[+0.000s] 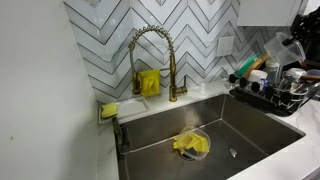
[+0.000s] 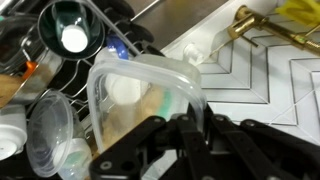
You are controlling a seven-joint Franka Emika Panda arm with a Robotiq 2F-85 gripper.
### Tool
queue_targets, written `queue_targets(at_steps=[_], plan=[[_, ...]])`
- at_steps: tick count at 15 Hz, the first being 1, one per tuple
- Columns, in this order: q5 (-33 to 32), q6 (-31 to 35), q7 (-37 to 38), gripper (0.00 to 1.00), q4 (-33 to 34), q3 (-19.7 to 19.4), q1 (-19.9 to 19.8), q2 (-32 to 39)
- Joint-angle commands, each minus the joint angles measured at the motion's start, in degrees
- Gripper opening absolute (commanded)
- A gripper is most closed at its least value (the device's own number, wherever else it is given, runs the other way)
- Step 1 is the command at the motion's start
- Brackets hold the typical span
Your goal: Hang the container on the cup holder
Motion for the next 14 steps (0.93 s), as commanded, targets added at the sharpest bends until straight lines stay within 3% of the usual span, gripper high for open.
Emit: queue_targets(at_steps=[1,6,7,11,12,14], plan=[[5.64,-11.73,-0.07,0.01,-2.12,-2.92,0.04,-3.74],[12.48,-26.22,-0.44,0.01,-3.21,-6.18,-1.17,-3.04],[9.77,-23.86,0.05,0.06,-0.98,-5.01,-1.17,-2.55],[11.39,-25.35,-0.18,0.06,-2.10,-5.52,-1.61,-2.17],[11.42,-25.36,-0.18,0.01,-2.16,-5.50,-1.60,-2.18],[16.50,-27.67,-2.09,0.01,-2.58,-7.10,-2.11,-0.50]])
